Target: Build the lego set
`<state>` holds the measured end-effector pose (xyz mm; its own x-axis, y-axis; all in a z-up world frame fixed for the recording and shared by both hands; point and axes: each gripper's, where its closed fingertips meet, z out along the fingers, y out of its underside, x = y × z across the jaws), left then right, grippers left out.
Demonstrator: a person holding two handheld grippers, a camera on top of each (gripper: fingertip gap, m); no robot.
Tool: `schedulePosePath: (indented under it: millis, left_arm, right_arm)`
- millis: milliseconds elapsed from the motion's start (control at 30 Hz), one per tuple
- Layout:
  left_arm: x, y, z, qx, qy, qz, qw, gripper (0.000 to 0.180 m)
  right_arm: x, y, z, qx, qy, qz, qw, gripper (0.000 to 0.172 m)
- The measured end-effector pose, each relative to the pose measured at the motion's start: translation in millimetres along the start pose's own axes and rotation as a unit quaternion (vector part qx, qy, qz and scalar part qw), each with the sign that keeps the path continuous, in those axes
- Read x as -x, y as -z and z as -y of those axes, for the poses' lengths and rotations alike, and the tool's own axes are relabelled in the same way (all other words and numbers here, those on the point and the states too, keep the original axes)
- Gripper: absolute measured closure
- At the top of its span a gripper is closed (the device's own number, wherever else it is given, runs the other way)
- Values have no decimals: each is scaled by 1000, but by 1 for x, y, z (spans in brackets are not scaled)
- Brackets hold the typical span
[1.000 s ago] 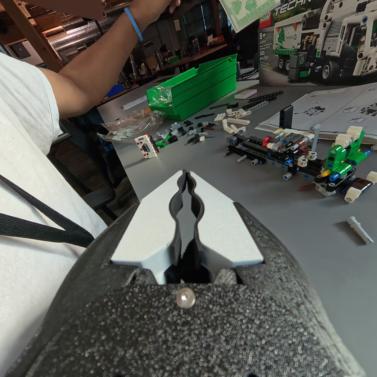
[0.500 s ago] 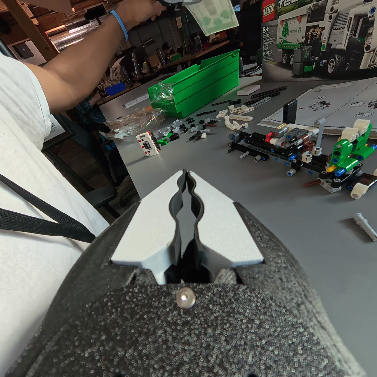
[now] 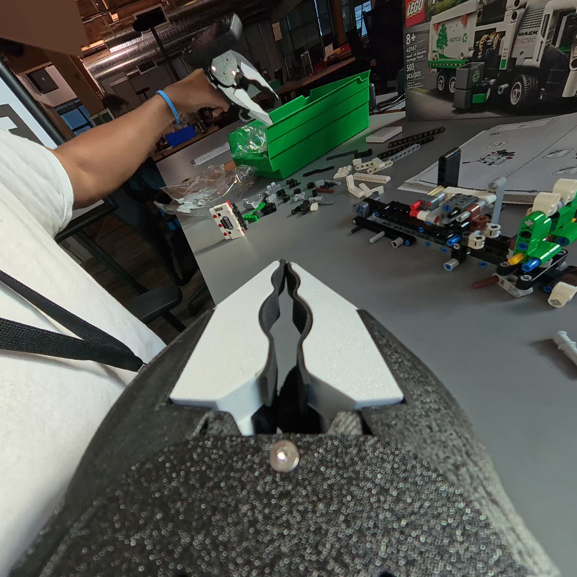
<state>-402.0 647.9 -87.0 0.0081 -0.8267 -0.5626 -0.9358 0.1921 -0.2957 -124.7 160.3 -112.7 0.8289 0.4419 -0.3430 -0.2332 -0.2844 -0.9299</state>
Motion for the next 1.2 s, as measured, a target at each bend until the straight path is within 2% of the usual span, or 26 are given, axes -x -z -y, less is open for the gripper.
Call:
schedulePosePath:
  millis: [67, 167, 233, 300, 400, 433, 500, 600, 733, 800, 933, 1033, 1100, 1200]
  left_arm:
    - [8, 25, 7, -31, 41, 8, 999, 124]
    - [5, 74, 34, -121, 109, 13, 987, 121]
    - [-27, 108, 62, -198, 122, -16, 972, 120]
    - [-82, 131, 85, -251, 110, -63, 960, 117]
    - [-176, 140, 98, -256, 93, -158, 949, 117]
    - [-204, 140, 100, -252, 95, -187, 945, 111]
    - [-249, 138, 102, -255, 96, -219, 937, 112]
    - [-280, 124, 95, -232, 118, -195, 946, 116]
    - [-300, 139, 111, -279, 211, -215, 912, 120]
    - [-297, 135, 110, -262, 232, -176, 920, 124]
    - [-306, 122, 108, -165, 180, -126, 961, 138]
    - [-314, 123, 110, -83, 180, -166, 966, 152]
    - [-307, 130, 120, -70, 198, -177, 962, 152]
    - [-305, 127, 119, -3, 163, -173, 971, 151]
  right_arm:
    - [0, 0, 0, 1, -4, 2, 1000, 172]
    - [0, -1, 0, 5, -6, 3, 1000, 172]
    - [1, -4, 1, 7, -7, 7, 1000, 172]
    - [5, -7, 2, 12, -4, 16, 1000, 172]
    - [12, -14, 3, 27, 18, 23, 999, 172]
    - [14, -17, 3, 33, 27, 24, 999, 172]
    - [18, -21, 2, 44, 38, 28, 998, 172]
    - [22, -26, -2, 56, 50, 26, 997, 172]
    - [26, -28, -5, 61, 66, 14, 996, 172]
    - [29, -28, -7, 56, 71, 10, 996, 172]
    - [34, -23, -13, 55, 72, 9, 996, 172]
    - [35, -18, -15, 55, 74, 5, 996, 172]
    - [35, -14, -15, 50, 74, 2, 996, 172]
    - [36, -12, -16, 48, 65, 7, 997, 172]
